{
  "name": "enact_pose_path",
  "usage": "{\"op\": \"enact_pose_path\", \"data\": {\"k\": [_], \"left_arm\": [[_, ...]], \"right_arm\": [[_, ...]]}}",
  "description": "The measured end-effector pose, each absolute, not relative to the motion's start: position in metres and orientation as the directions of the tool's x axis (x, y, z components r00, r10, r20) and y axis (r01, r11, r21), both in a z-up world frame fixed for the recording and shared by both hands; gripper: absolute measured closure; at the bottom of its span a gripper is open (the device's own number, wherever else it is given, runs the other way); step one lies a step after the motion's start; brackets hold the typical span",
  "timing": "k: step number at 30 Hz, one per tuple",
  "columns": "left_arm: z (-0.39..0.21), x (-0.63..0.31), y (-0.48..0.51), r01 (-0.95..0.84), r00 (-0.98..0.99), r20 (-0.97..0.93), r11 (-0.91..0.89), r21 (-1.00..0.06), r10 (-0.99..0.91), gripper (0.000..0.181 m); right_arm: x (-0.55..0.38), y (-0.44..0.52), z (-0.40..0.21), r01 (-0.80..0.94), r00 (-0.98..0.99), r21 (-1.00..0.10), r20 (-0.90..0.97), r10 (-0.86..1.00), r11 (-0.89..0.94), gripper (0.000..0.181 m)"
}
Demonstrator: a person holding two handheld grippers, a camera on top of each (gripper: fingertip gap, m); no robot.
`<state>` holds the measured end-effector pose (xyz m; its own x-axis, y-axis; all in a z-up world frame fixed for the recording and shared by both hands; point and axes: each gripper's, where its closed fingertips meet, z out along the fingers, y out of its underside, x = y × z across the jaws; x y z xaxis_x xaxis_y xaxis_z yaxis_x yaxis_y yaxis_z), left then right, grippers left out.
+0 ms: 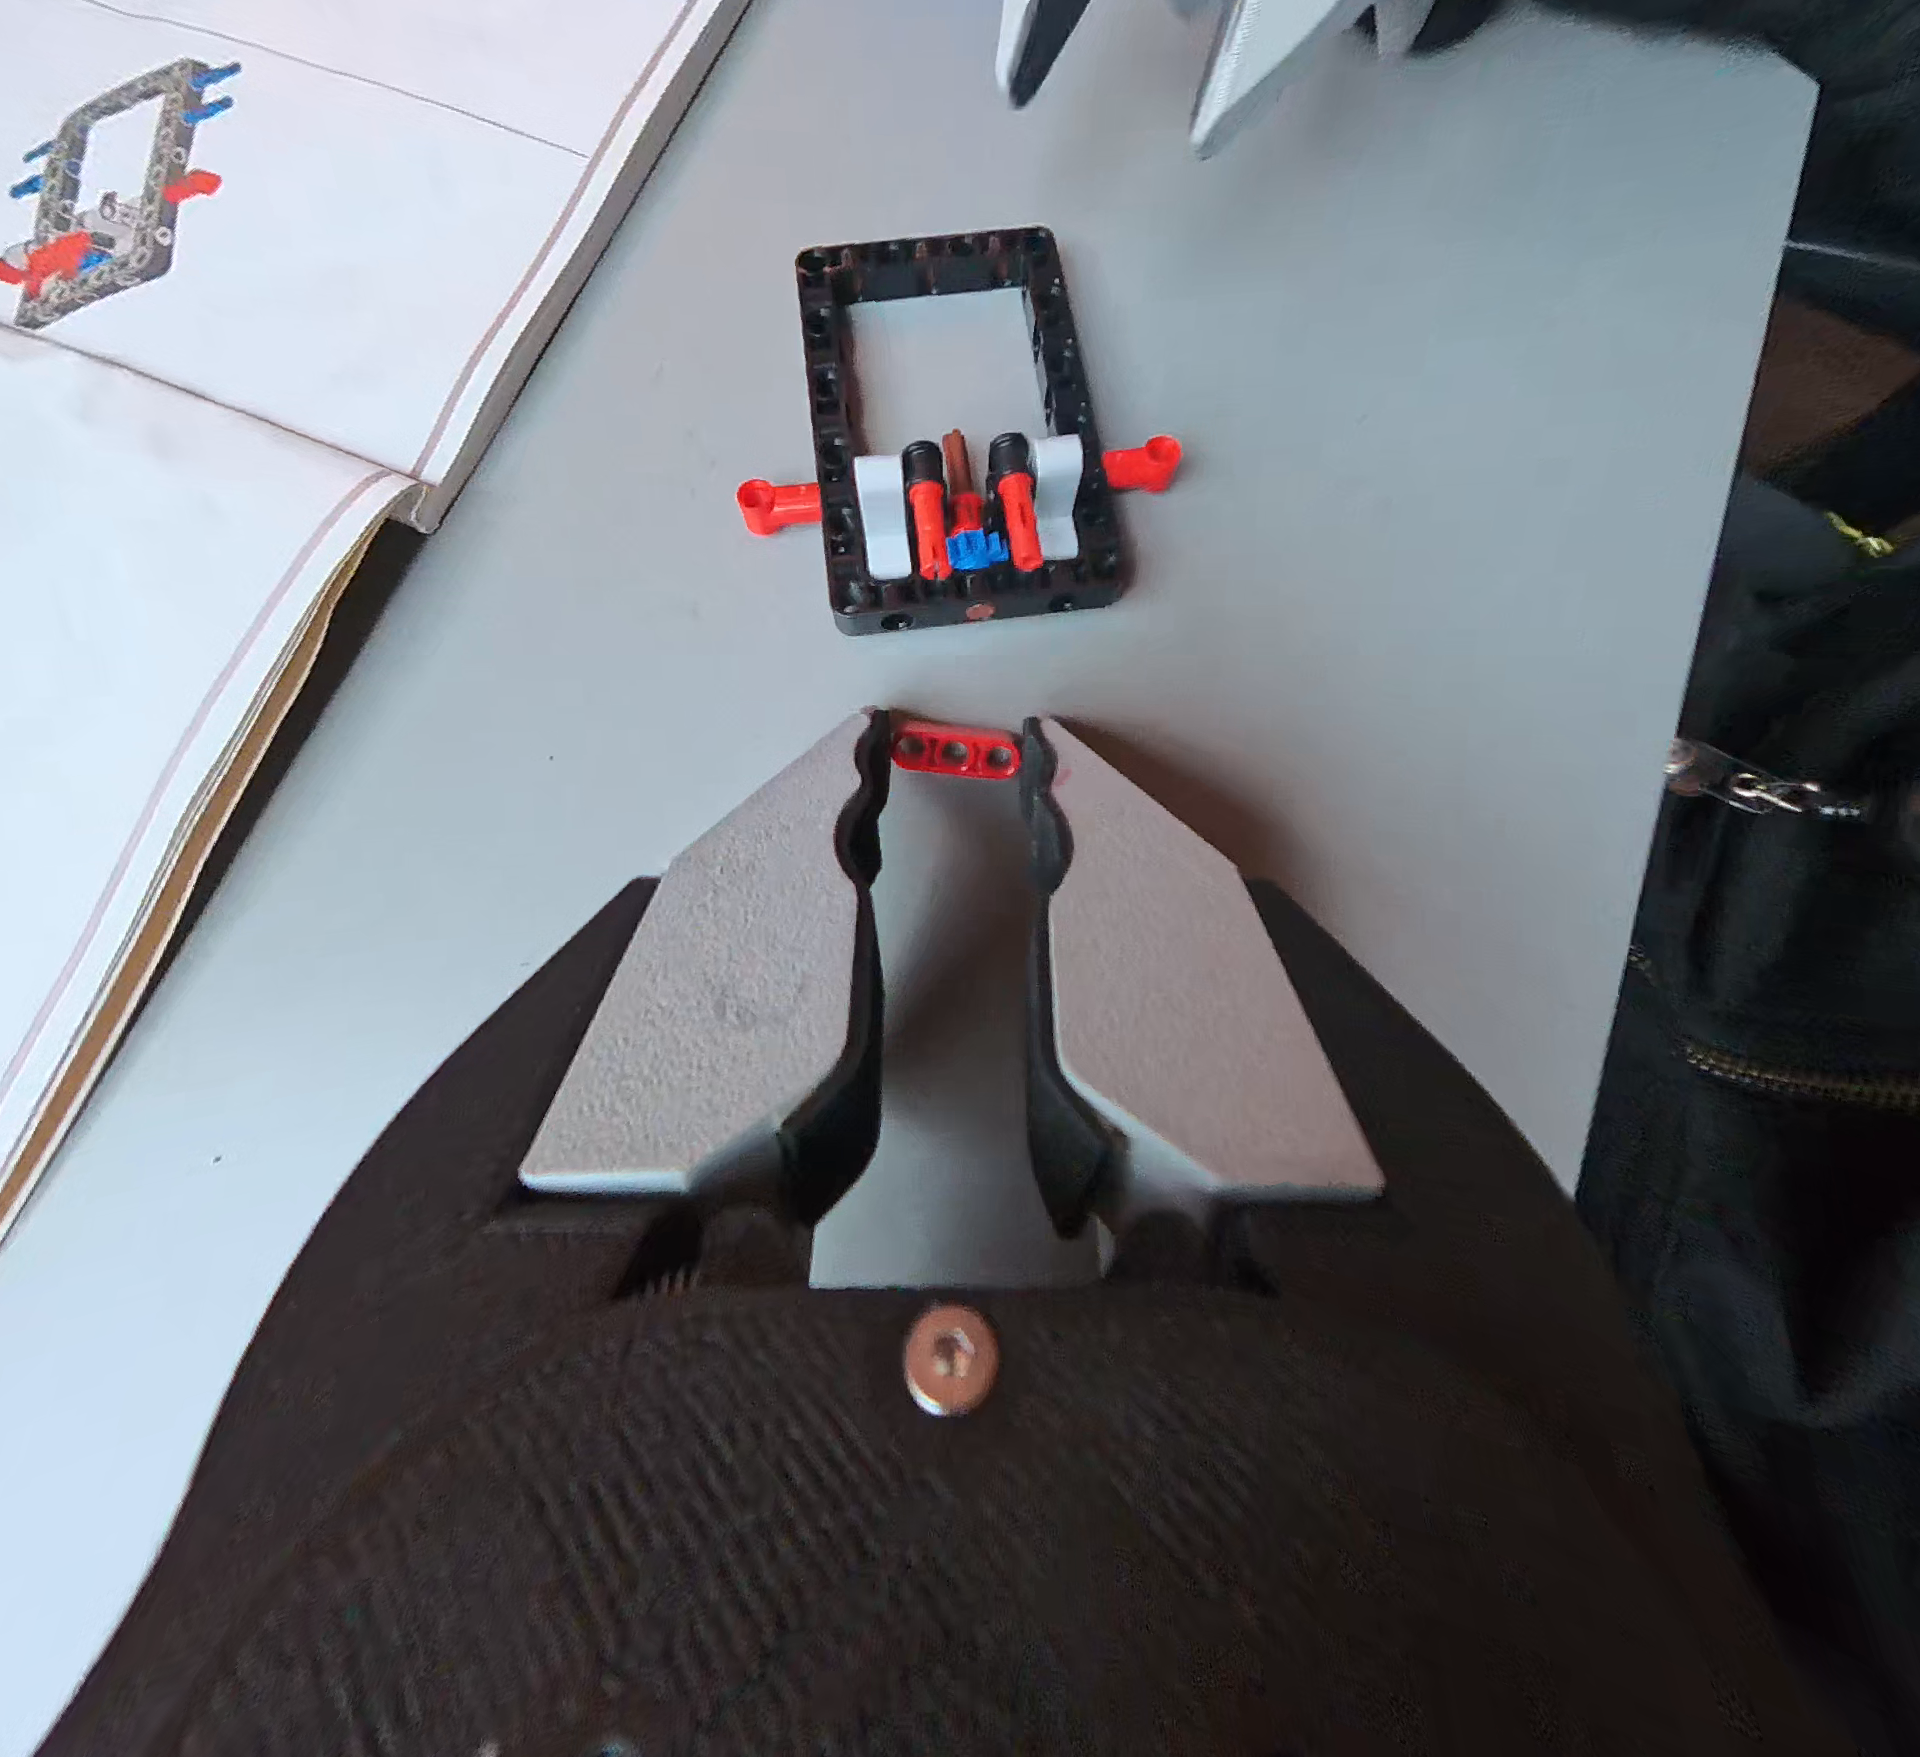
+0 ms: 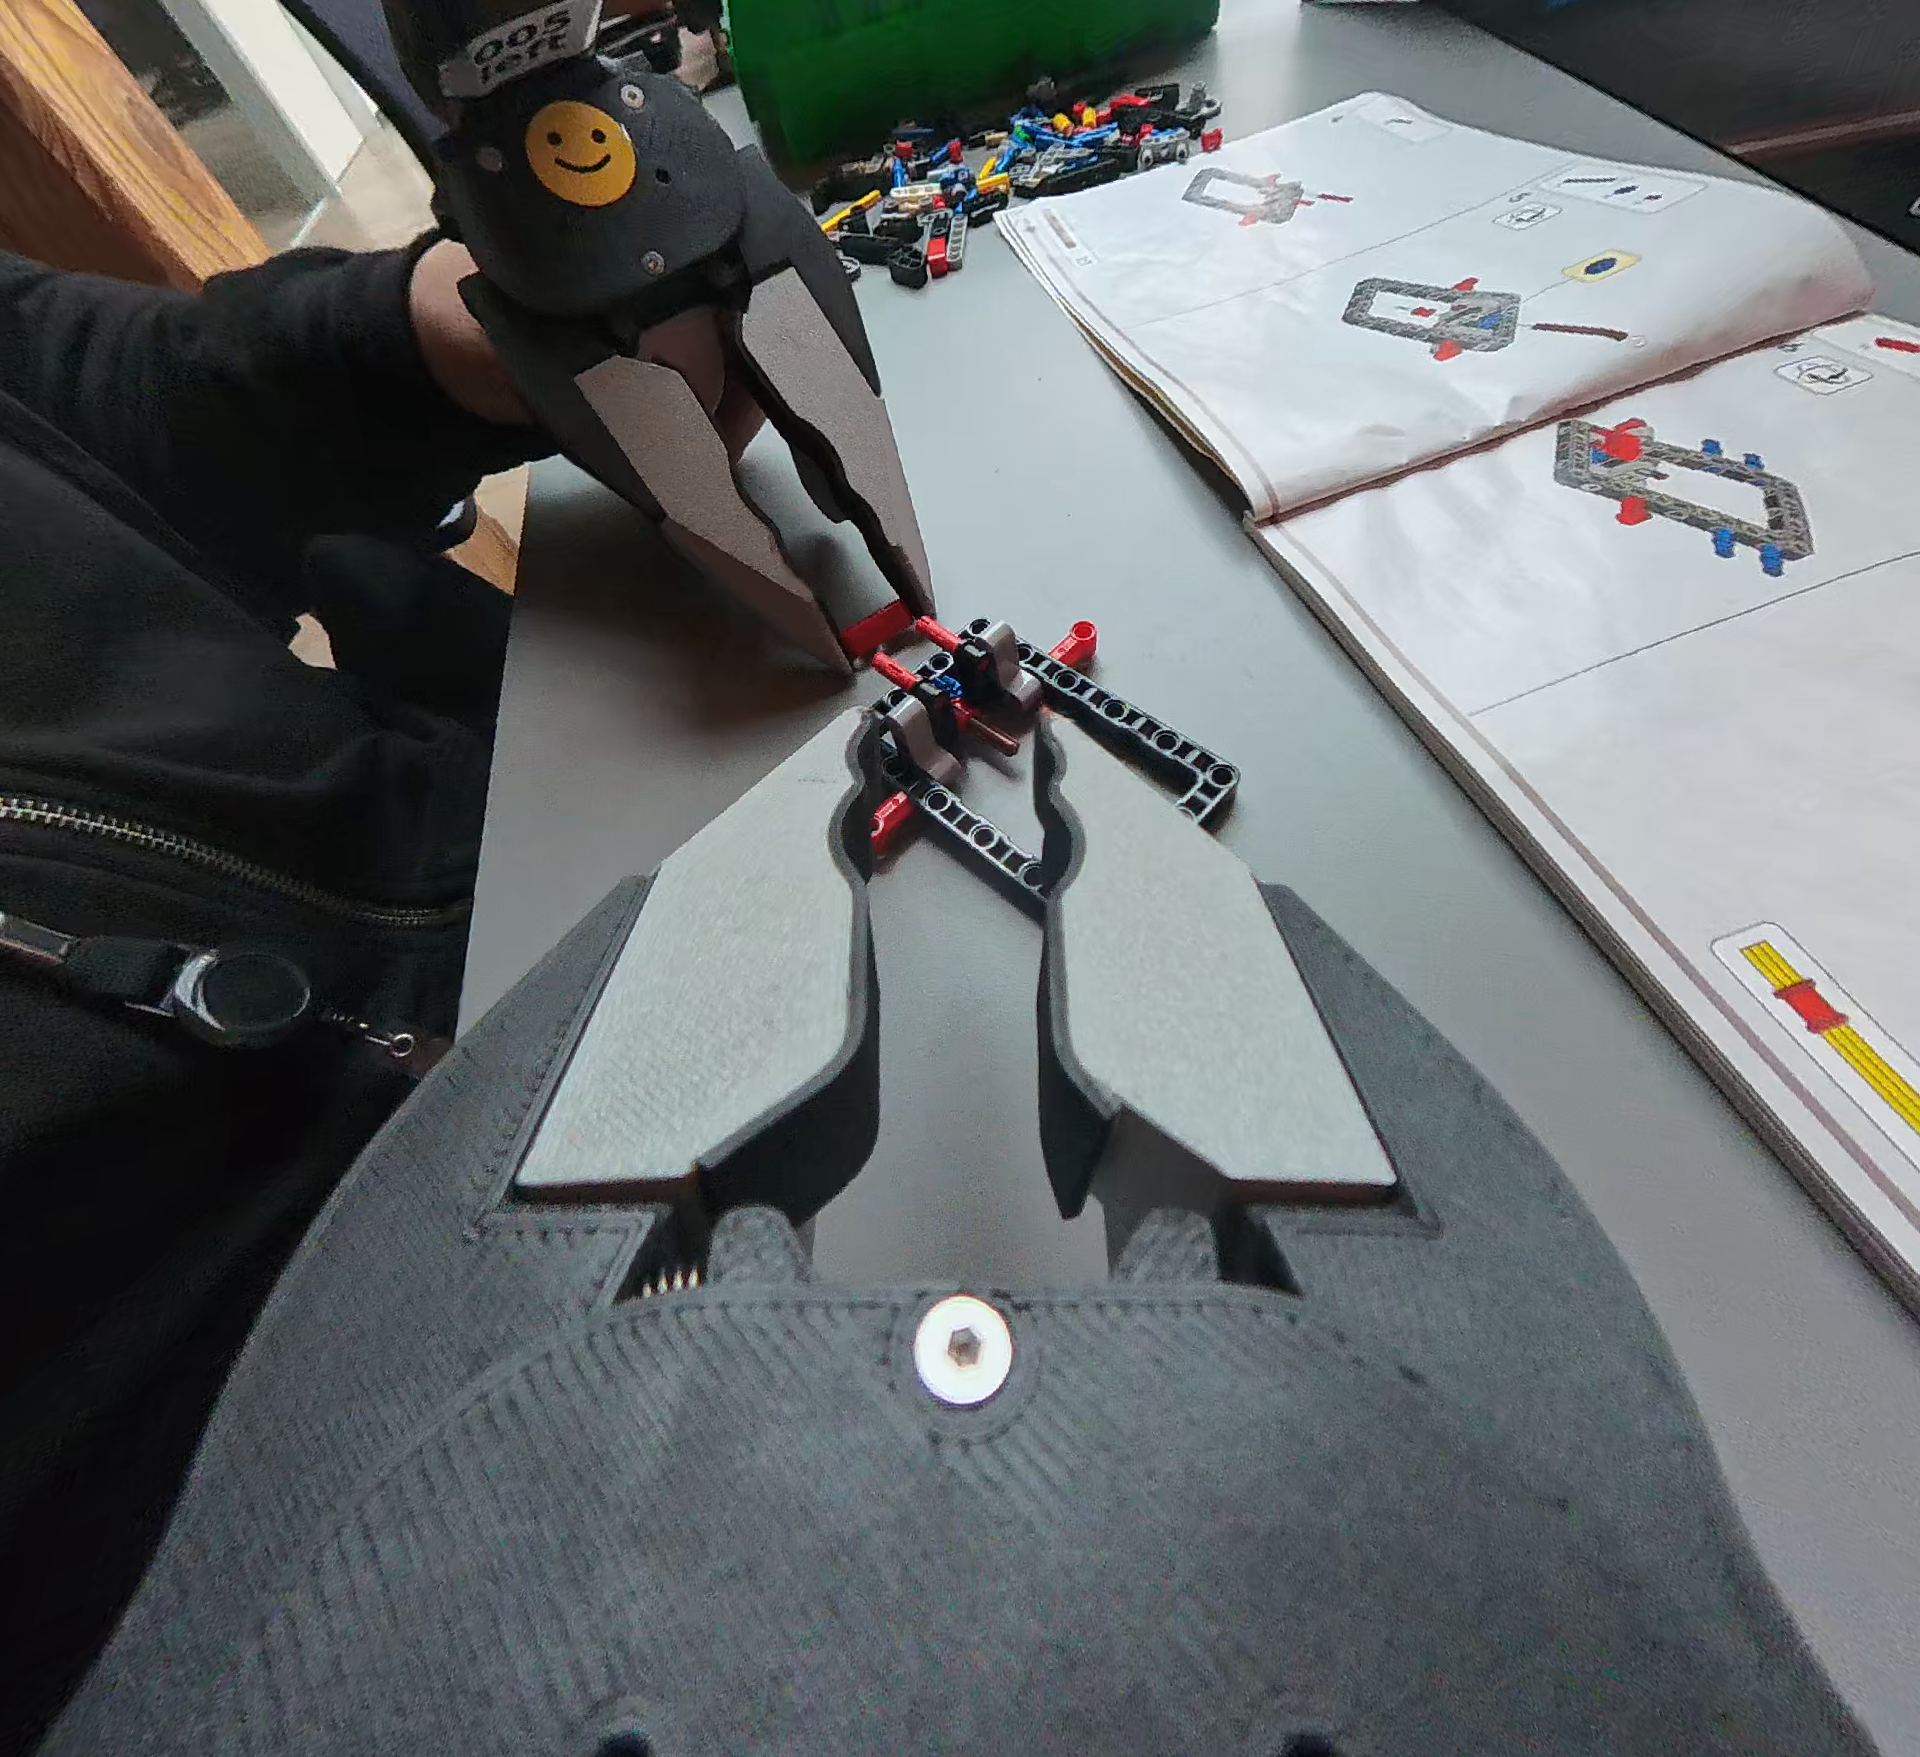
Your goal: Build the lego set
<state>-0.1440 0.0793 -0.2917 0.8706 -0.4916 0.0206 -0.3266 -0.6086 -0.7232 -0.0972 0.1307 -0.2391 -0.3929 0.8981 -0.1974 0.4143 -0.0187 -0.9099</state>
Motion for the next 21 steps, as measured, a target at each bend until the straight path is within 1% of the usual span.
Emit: {"op": "enact_pose_path", "data": {"k": [3, 6, 10, 12, 17, 19, 21], "left_arm": [[-0.292, -0.142, 0.079, -0.325, 0.866, 0.03, -0.608, -0.724, -0.499, 0.152], [-0.292, -0.141, 0.078, -0.337, 0.862, 0.021, -0.603, -0.723, -0.507, 0.138], [-0.292, -0.141, 0.077, -0.345, 0.865, 0.003, -0.6, -0.722, -0.501, 0.128], [-0.292, -0.141, 0.076, -0.345, 0.865, 0.005, -0.6, -0.722, -0.503, 0.129], [-0.292, -0.14, 0.074, -0.348, 0.859, 0.011, -0.599, -0.722, -0.512, 0.128], [-0.292, -0.14, 0.074, -0.348, 0.859, 0.011, -0.598, -0.722, -0.512, 0.128], [-0.292, -0.14, 0.074, -0.348, 0.859, 0.01, -0.598, -0.722, -0.512, 0.128]], "right_arm": [[-0.098, 0.135, -0.238, 0.406, -0.39, -0.914, -0.192, 0.901, -0.019, 0.155], [-0.1, 0.14, -0.242, 0.422, -0.387, -0.907, -0.176, 0.905, 0.005, 0.157], [-0.103, 0.146, -0.247, 0.448, -0.374, -0.894, -0.165, 0.913, 0.023, 0.156], [-0.105, 0.154, -0.253, 0.48, -0.332, -0.877, -0.162, 0.929, 0.019, 0.157], [-0.11, 0.168, -0.276, 0.61, -0.232, -0.793, -0.185, 0.955, -0.005, 0.155], [-0.111, 0.169, -0.287, 0.656, -0.216, -0.754, -0.165, 0.962, 0.018, 0.153], [-0.112, 0.168, -0.291, 0.668, -0.217, -0.743, -0.125, 0.968, 0.053, 0.154]]}}
